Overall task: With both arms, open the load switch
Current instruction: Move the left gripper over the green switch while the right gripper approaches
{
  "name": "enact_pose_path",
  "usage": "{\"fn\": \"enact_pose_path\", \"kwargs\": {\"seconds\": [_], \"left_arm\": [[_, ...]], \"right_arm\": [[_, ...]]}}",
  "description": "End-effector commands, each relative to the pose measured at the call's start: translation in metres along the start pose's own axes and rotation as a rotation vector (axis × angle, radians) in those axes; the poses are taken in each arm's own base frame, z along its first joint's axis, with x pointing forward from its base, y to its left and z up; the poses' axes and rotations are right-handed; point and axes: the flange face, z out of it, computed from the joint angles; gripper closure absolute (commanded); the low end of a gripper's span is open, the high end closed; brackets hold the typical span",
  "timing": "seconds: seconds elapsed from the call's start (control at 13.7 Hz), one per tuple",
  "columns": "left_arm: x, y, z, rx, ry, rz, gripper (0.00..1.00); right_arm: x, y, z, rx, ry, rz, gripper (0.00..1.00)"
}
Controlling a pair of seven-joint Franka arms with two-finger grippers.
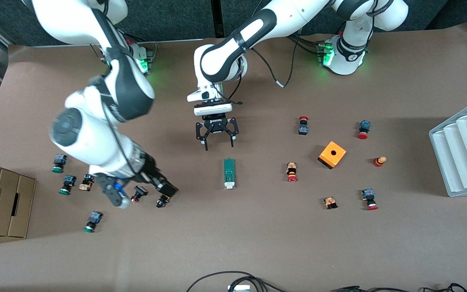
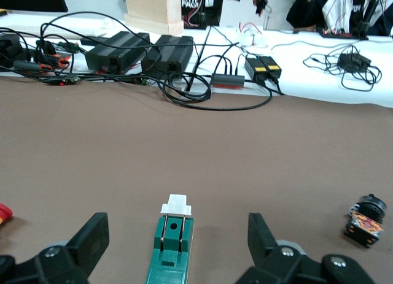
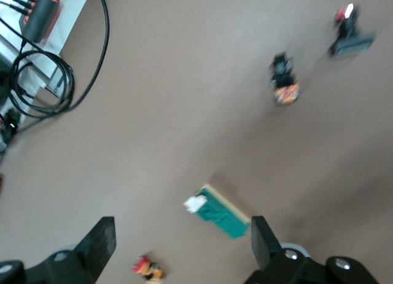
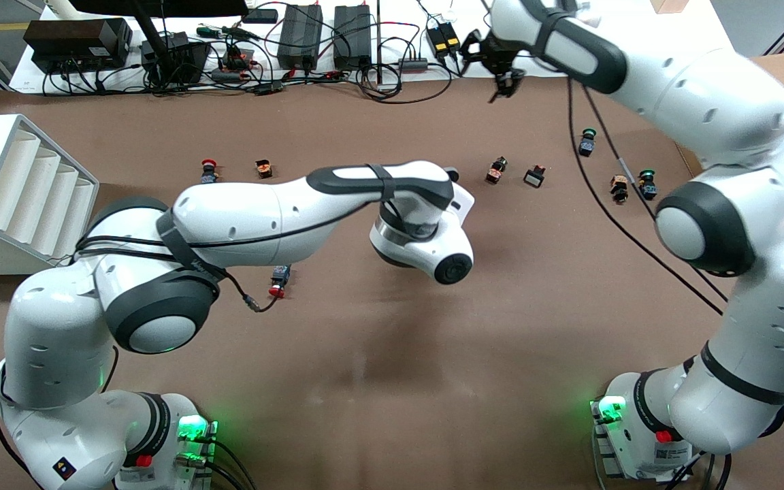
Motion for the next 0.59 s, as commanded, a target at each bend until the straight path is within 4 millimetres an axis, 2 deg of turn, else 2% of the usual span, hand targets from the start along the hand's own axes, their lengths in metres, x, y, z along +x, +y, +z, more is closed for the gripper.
{"fn": "enact_pose_path", "kwargs": {"seconds": [0.0,0.15,0.22,0.37,0.51], "left_arm": [[-0.034,-0.004,0.017,-0.008,0.104,-0.039,0.00],[-0.062,-0.008,0.028,-0.014,0.157,-0.042,0.00],[-0.074,-0.014,0.037,-0.002,0.186,-0.030,0.00],[-0.099,-0.017,0.042,-0.016,0.229,-0.018,0.00],[-0.119,-0.018,0.047,-0.068,0.253,-0.064,0.00]], "right_arm": [[-0.009,-0.024,0.036,0.022,-0.024,0.185,0.02],[-0.012,-0.033,0.061,0.009,-0.024,0.327,0.02],[-0.017,-0.035,0.074,-0.002,-0.027,0.377,0.02],[-0.036,-0.038,0.105,-0.027,-0.024,0.461,0.02],[-0.042,-0.039,0.138,-0.034,-0.013,0.545,0.02]]}}
